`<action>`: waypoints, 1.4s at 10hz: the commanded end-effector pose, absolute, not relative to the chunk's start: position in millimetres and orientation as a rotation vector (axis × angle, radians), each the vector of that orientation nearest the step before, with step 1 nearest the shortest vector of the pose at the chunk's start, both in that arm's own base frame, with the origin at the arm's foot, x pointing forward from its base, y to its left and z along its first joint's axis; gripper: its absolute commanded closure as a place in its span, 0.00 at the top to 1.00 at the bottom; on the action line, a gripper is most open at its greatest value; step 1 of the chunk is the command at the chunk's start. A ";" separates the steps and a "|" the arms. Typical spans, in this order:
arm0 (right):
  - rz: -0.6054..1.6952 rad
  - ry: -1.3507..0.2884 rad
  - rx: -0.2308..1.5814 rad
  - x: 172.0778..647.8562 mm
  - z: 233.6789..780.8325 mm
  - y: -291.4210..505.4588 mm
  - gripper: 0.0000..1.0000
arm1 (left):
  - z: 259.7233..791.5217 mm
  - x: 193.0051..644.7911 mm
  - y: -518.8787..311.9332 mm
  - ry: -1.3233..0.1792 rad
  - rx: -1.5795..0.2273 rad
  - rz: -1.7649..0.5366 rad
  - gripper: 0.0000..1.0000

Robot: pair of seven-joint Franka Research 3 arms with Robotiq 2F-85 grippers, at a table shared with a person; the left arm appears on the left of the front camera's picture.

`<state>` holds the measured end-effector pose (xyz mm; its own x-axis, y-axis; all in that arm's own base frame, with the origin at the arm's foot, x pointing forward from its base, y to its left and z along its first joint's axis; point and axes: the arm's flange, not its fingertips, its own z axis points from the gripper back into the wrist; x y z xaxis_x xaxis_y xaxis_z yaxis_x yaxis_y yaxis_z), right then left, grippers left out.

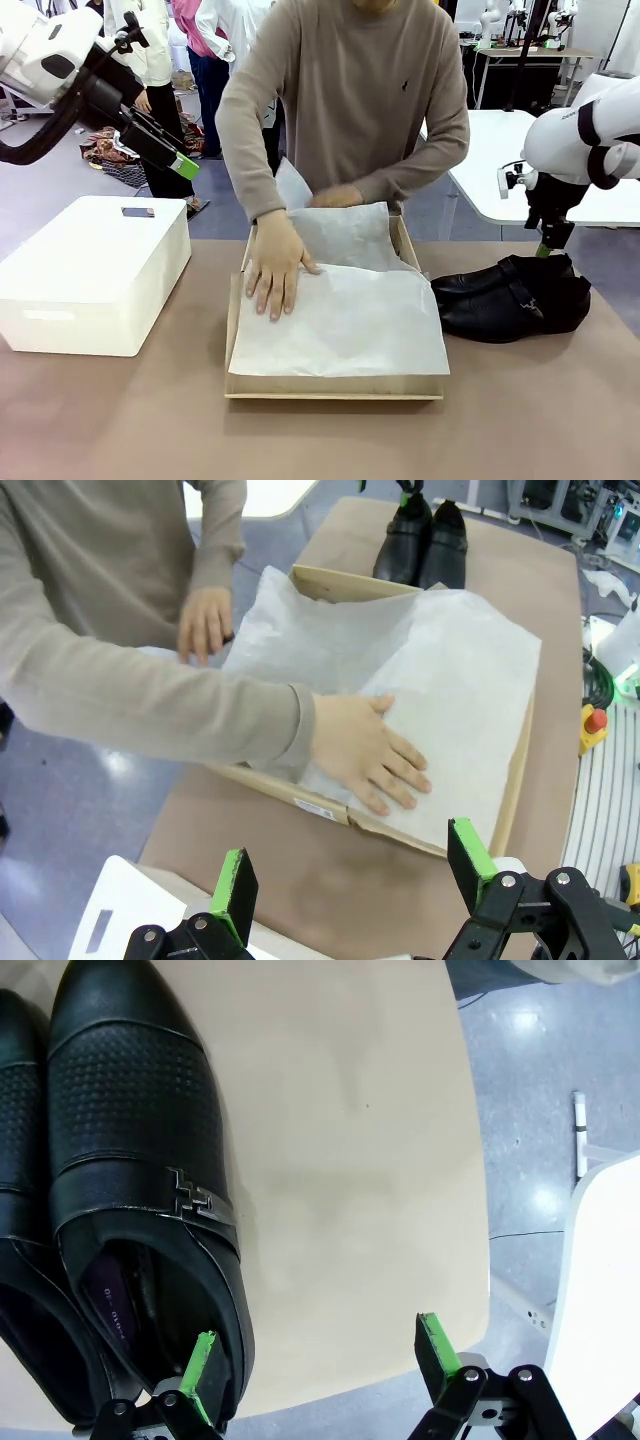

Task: Pack the shoes into the box.
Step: Place one shoe of the Shoes into the Shoes Box.

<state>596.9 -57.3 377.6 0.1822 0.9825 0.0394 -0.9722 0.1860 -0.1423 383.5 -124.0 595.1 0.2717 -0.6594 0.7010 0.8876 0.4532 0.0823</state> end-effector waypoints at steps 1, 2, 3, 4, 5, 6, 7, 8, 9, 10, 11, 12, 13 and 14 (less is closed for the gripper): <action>1.410 -0.149 -0.050 602.6 375.0 -62.9 1.00 | 594.4 384.6 -122.8 -0.748 -0.380 -1.075 1.00; 1.412 -0.143 -0.042 603.7 370.6 -62.7 1.00 | 594.4 384.6 -122.8 -0.748 -0.380 -1.075 1.00; 1.416 -0.138 -0.035 604.7 367.5 -61.9 1.00 | 594.4 384.6 -122.8 -0.748 -0.380 -1.075 1.00; 1.417 -0.130 -0.029 605.7 364.6 -61.2 1.00 | 594.4 384.6 -122.8 -0.748 -0.380 -1.075 1.00; 1.417 -0.121 -0.022 606.5 362.0 -60.5 1.00 | 594.4 384.6 -122.8 -0.748 -0.380 -1.075 1.00; 1.418 -0.115 -0.017 607.2 359.8 -60.3 1.00 | 594.4 384.6 -122.8 -0.748 -0.380 -1.075 1.00; 1.415 -0.110 -0.003 607.8 357.0 -60.1 1.00 | 594.4 384.6 -122.8 -0.748 -0.380 -1.075 1.00; 1.412 -0.106 0.005 608.5 353.9 -59.7 1.00 | 594.4 384.6 -122.8 -0.748 -0.380 -1.075 1.00; 1.422 -0.096 0.016 608.8 350.6 -58.8 1.00 | 594.4 384.6 -122.8 -0.748 -0.380 -1.075 1.00; 1.428 -0.094 0.019 609.0 349.2 -58.7 1.00 | 594.4 384.6 -122.8 -0.748 -0.380 -1.075 1.00; 1.434 -0.089 0.026 609.3 349.2 -58.4 1.00 | 594.4 384.6 -122.8 -0.748 -0.380 -1.075 1.00; 1.426 -0.062 0.041 610.4 349.2 -57.7 1.00 | 594.4 384.6 -122.8 -0.748 -0.380 -1.075 1.00; 1.418 -0.051 0.045 610.7 349.2 -57.2 0.87 | 594.4 384.6 -122.8 -0.748 -0.380 -1.075 1.00; 1.418 -0.048 0.050 610.7 349.0 -57.0 0.69 | 594.4 384.6 -122.8 -0.748 -0.380 -1.075 1.00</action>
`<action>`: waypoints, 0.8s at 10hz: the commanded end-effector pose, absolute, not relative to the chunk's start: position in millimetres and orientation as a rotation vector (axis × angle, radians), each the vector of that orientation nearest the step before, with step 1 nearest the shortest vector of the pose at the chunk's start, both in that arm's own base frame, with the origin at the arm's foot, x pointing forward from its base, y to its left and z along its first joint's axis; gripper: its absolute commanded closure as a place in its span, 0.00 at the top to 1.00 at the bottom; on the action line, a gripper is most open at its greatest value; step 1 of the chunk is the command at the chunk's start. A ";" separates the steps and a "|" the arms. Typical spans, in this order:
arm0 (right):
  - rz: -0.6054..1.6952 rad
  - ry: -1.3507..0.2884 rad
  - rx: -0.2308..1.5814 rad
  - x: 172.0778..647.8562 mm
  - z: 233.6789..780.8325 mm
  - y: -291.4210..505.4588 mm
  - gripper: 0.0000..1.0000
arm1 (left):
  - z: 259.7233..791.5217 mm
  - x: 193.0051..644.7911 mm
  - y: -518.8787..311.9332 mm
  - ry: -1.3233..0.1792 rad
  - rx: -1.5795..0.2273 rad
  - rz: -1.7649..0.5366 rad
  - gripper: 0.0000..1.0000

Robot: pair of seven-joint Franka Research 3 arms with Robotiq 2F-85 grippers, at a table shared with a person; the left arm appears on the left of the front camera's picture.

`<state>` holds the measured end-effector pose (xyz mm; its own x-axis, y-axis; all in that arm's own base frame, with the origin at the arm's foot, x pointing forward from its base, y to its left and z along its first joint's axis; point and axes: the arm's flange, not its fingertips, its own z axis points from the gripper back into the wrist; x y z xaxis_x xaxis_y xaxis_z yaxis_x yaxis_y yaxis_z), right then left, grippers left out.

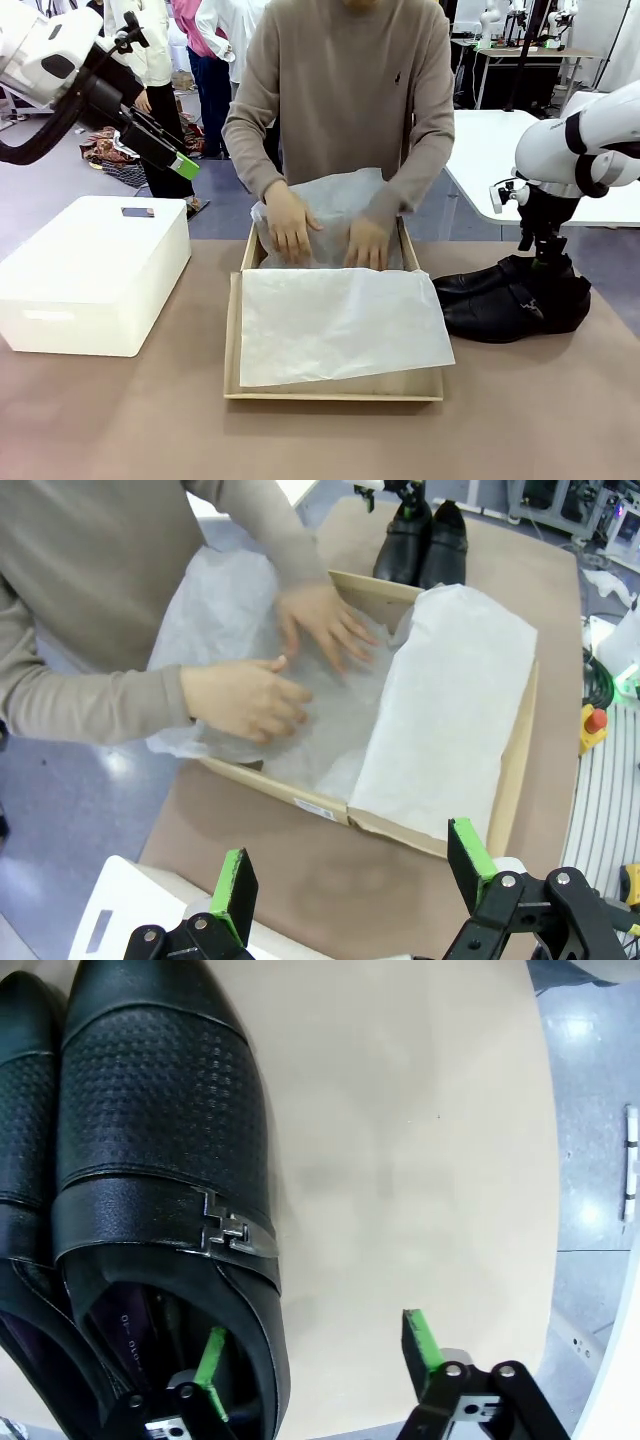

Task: Pack the shoes into the box.
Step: Place one shoe of the Shoes into the Shoes Box.

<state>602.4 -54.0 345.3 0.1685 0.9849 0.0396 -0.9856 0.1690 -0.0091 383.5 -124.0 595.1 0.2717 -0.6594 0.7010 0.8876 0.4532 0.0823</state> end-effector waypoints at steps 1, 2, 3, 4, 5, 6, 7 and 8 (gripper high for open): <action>1.414 -0.044 0.053 610.8 348.9 -56.9 0.50 | 594.4 384.6 -122.8 -0.748 -0.380 -1.075 1.00; 1.409 -0.039 0.058 610.8 348.7 -57.3 0.32 | 594.4 384.6 -122.8 -0.748 -0.380 -1.075 1.00; 1.406 -0.035 0.062 610.4 348.8 -57.4 0.13 | 594.4 384.6 -122.8 -0.748 -0.380 -1.075 1.00; 1.405 -0.031 0.064 610.3 349.0 -57.4 0.00 | 594.4 384.6 -122.8 -0.748 -0.380 -1.075 1.00; 1.403 -0.029 0.066 609.9 349.0 -57.2 0.00 | 594.4 384.6 -122.8 -0.748 -0.380 -1.075 1.00; 1.402 -0.025 0.068 609.4 349.5 -56.9 0.00 | 594.4 384.6 -122.8 -0.748 -0.380 -1.075 1.00; 1.401 -0.022 0.069 608.7 349.6 -56.7 0.00 | 594.4 384.6 -122.8 -0.748 -0.380 -1.075 1.00; 1.398 -0.022 0.070 608.0 350.0 -56.5 0.00 | 594.4 384.6 -122.8 -0.748 -0.380 -1.075 1.00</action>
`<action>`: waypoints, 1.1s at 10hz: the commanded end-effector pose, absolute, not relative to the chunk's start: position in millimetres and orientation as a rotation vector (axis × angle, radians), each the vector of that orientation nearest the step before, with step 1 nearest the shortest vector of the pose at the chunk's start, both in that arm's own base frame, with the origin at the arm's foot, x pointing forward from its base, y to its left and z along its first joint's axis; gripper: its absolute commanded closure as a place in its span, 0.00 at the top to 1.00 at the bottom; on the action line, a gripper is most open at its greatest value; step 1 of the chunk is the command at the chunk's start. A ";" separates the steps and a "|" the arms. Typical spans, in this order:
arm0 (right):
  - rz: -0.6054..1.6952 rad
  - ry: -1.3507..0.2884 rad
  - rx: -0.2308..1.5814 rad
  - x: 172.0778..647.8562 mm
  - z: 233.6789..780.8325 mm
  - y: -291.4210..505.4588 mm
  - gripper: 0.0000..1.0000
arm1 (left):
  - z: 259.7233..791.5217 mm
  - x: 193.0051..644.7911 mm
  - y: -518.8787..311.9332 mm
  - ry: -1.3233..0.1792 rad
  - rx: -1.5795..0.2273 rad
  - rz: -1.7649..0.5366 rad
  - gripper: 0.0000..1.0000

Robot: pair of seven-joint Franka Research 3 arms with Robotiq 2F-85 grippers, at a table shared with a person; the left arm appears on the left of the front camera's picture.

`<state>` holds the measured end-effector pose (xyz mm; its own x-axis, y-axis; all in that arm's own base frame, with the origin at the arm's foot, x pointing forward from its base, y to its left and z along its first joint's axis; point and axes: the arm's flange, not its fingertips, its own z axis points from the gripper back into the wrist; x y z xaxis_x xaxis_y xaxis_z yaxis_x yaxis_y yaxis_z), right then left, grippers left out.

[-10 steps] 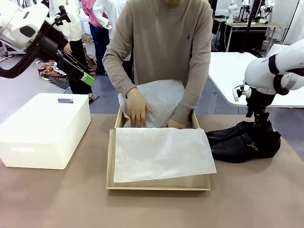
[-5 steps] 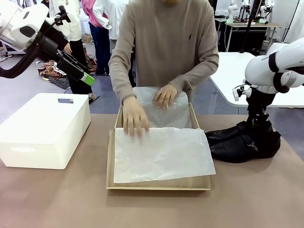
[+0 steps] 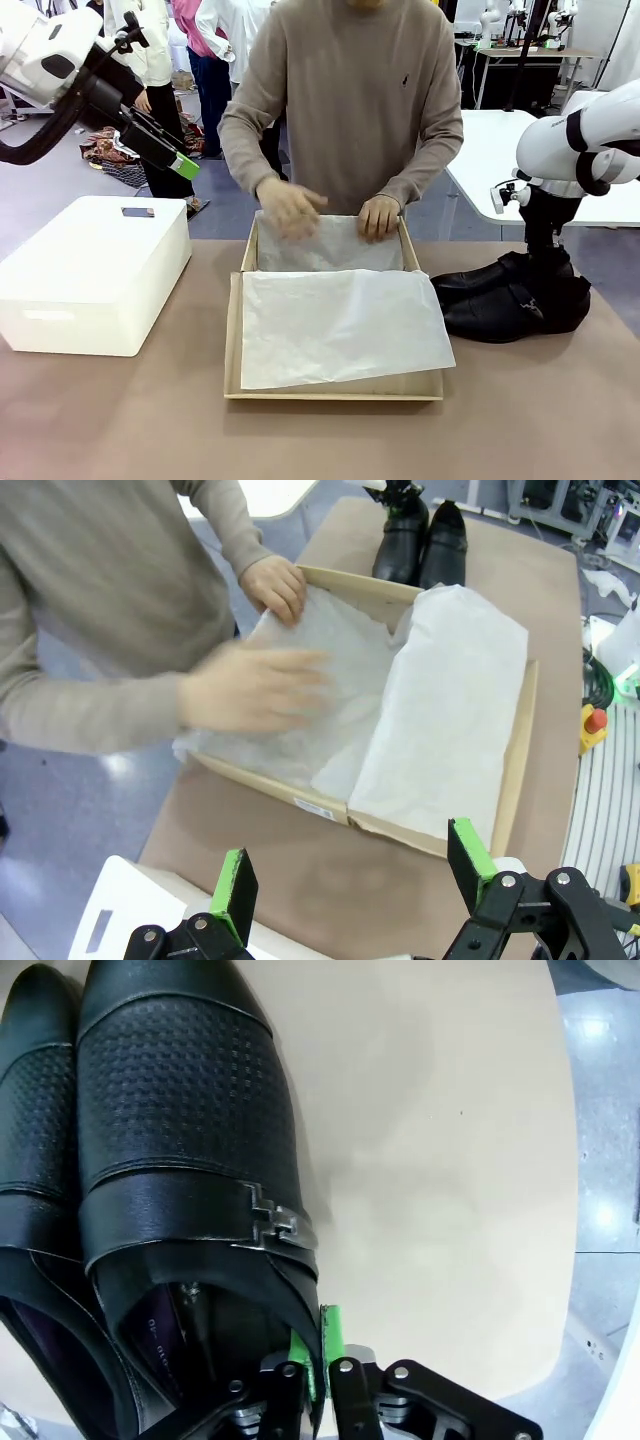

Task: Pack the shoes into the box.
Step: Place one shoe of the Shoes into the Shoes Box.

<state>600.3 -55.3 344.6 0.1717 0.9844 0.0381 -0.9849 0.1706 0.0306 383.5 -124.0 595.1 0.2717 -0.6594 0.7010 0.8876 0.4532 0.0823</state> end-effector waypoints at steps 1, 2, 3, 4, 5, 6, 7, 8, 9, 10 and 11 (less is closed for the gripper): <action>1.396 -0.025 0.080 607.6 350.1 -56.7 0.00 | 594.4 384.6 -122.8 -0.748 -0.380 -1.075 1.00; 1.393 -0.032 0.087 607.3 350.5 -57.1 0.00 | 594.4 384.6 -122.8 -0.748 -0.380 -1.075 1.00; 1.392 -0.036 0.091 606.5 350.3 -57.5 0.00 | 594.4 384.6 -122.8 -0.748 -0.380 -1.075 1.00; 1.383 -0.047 0.092 604.5 352.6 -58.0 0.00 | 594.4 384.6 -122.8 -0.748 -0.380 -1.075 1.00; 1.370 -0.103 0.088 601.6 357.5 -59.9 0.00 | 594.4 384.6 -122.8 -0.748 -0.380 -1.075 1.00; 1.330 -0.117 0.060 601.2 360.0 -61.4 0.00 | 594.4 384.6 -122.8 -0.748 -0.380 -1.075 1.00; 1.309 -0.140 0.061 600.0 360.5 -62.2 0.00 | 594.4 384.6 -122.8 -0.748 -0.380 -1.075 1.00; 1.281 -0.147 0.070 600.1 360.5 -63.7 0.00 | 594.4 384.6 -122.8 -0.748 -0.380 -1.075 1.00; 1.279 -0.141 0.070 600.3 361.2 -65.3 0.00 | 594.4 384.6 -122.8 -0.748 -0.380 -1.075 1.00; 1.282 -0.133 0.072 601.2 361.9 -67.3 0.00 | 594.4 384.6 -122.8 -0.748 -0.380 -1.075 1.00; 1.283 -0.118 0.067 603.9 365.1 -68.5 0.00 | 594.4 384.6 -122.8 -0.748 -0.380 -1.075 1.00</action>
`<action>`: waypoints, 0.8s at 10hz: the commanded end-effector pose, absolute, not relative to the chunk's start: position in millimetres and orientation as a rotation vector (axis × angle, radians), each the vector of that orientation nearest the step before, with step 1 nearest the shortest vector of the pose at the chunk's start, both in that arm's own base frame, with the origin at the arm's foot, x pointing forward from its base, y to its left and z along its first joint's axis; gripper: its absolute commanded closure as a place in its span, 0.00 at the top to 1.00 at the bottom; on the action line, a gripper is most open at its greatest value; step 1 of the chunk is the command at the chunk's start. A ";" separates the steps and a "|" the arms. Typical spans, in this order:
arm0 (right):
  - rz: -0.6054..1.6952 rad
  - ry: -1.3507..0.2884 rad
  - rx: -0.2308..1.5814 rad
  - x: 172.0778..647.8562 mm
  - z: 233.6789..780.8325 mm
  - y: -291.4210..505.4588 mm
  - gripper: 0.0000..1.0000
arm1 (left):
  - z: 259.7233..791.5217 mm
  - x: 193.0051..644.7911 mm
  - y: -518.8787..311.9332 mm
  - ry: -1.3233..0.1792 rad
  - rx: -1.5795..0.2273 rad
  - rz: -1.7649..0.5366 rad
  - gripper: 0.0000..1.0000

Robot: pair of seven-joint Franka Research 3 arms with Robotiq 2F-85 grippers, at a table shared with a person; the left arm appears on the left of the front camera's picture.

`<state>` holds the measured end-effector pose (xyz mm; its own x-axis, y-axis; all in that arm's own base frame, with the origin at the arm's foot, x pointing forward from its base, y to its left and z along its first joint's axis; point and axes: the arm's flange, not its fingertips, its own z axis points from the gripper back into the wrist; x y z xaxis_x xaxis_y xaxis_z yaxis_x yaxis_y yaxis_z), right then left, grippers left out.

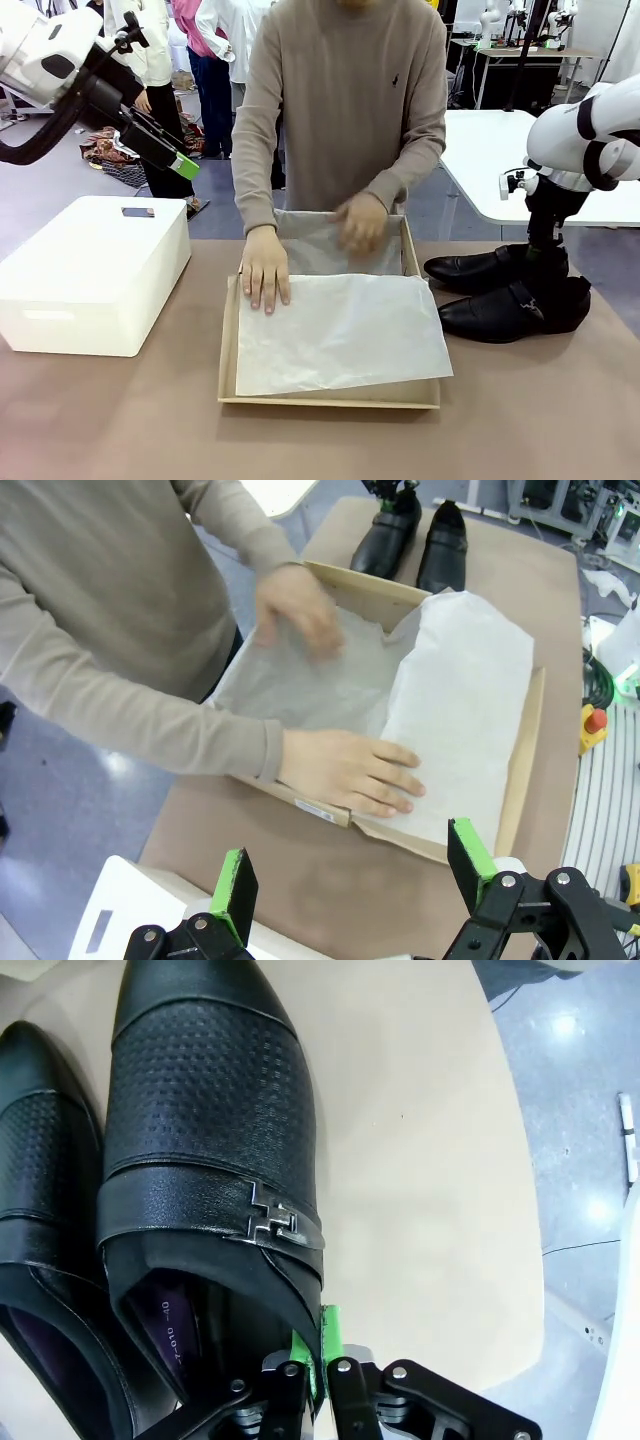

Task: Pack the shoes into the box.
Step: Place one shoe of the Shoes into the Shoes Box.

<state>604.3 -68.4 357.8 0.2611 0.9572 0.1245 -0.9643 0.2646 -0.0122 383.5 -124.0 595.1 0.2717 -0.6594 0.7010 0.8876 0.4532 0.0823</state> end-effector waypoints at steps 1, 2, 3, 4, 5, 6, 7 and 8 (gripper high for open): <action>1.289 -0.097 0.064 606.3 368.6 -69.1 0.00 | 594.4 384.6 -122.8 -0.748 -0.380 -1.075 1.00; 1.299 -0.067 0.051 608.7 373.7 -69.6 0.00 | 594.4 384.6 -122.8 -0.748 -0.380 -1.075 1.00; 1.301 -0.047 0.040 609.9 380.1 -70.5 0.00 | 594.4 384.6 -122.8 -0.748 -0.380 -1.075 1.00; 1.306 -0.035 0.030 610.3 387.6 -70.8 0.00 | 594.4 384.6 -122.8 -0.748 -0.380 -1.075 1.00; 1.303 -0.016 0.014 609.6 395.8 -70.5 0.00 | 594.4 384.6 -122.8 -0.748 -0.380 -1.075 1.00; 1.303 -0.006 0.002 608.0 404.0 -70.4 0.00 | 594.4 384.6 -122.8 -0.748 -0.380 -1.075 1.00; 1.292 0.002 -0.003 606.0 412.5 -70.9 0.00 | 594.4 384.6 -122.8 -0.748 -0.380 -1.075 1.00; 1.287 0.016 -0.009 602.9 422.3 -70.2 0.00 | 594.4 384.6 -122.8 -0.748 -0.380 -1.075 1.00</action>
